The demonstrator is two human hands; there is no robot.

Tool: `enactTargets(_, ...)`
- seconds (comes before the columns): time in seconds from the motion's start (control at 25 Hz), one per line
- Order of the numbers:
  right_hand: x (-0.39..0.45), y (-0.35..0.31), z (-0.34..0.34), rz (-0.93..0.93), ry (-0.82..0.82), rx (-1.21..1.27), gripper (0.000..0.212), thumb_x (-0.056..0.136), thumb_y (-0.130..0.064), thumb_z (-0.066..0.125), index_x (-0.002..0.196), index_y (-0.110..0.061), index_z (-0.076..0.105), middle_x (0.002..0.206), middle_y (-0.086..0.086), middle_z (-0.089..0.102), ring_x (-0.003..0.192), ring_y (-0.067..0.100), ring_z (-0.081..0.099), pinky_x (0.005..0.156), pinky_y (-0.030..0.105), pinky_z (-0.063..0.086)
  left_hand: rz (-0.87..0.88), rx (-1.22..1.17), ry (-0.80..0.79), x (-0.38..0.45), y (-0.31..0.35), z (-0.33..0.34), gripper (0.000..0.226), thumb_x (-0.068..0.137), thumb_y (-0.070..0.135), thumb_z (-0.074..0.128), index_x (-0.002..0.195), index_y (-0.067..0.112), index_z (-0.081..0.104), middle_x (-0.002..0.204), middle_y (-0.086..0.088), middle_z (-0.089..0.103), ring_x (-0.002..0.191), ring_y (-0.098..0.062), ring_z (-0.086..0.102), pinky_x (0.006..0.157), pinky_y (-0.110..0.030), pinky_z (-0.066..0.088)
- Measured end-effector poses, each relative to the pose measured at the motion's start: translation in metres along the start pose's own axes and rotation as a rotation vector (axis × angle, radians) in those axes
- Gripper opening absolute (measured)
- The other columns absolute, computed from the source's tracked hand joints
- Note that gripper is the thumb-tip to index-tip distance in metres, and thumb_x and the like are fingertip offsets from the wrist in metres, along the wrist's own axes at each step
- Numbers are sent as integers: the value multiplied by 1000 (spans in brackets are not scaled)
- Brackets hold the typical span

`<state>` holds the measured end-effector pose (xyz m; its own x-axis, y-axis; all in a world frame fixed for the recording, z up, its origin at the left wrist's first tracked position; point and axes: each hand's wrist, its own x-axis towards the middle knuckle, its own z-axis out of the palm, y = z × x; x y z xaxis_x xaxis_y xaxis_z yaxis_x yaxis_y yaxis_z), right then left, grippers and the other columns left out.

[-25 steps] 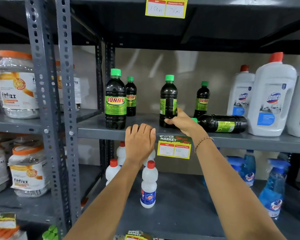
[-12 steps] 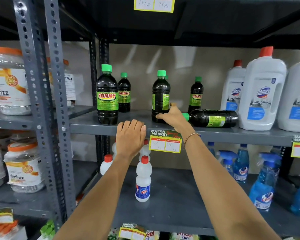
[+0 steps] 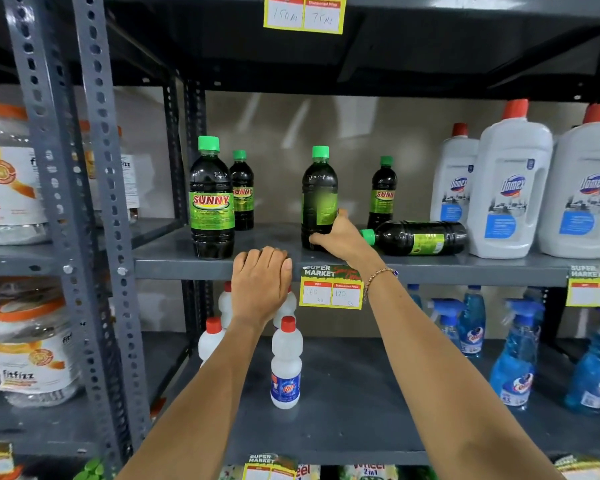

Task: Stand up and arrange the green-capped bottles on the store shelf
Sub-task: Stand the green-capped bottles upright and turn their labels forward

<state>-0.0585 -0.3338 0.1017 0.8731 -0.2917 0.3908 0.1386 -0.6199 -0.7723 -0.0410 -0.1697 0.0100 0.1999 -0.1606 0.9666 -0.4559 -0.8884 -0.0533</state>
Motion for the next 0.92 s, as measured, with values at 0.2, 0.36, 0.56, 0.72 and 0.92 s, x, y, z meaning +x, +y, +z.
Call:
enactTargets(0.2,-5,-5,2,-52,95,-150,83,73,-27,80,135,-2,31,137,16,40,130,29,40,109,39,35,-11,-13,13,1,0,0,35,97,29,32,88,14,63,81,-1,62,71,-23,54,76,-34,33)
enactTargets(0.36,-5,-5,-1,29,36,-39,69,78,-19,74,130,-4,32,120,11,54,120,29,53,88,31,42,-16,-21,5,0,1,0,36,98,29,32,88,14,63,82,-1,62,72,-23,54,76,-34,34)
enactTargets(0.56,-9,-6,1,-32,81,-183,74,76,-27,77,131,-1,34,132,16,45,124,30,45,99,35,39,-25,-31,-9,1,1,0,36,98,30,31,89,14,63,83,-1,63,74,-23,54,77,-35,34)
enactTargets(0.72,-6,-5,1,-33,81,-98,64,78,-21,73,126,-1,36,124,17,55,118,31,54,85,31,43,-23,-36,-5,0,2,-1,35,97,29,33,89,14,63,83,-1,63,74,-23,55,78,-34,34)
enactTargets(0.92,-10,-5,5,-76,115,-189,70,76,-29,75,128,-3,37,128,16,46,120,29,48,98,36,41,-26,-36,-16,0,1,-1,34,98,29,33,90,13,62,84,-2,63,75,-23,55,77,-35,36)
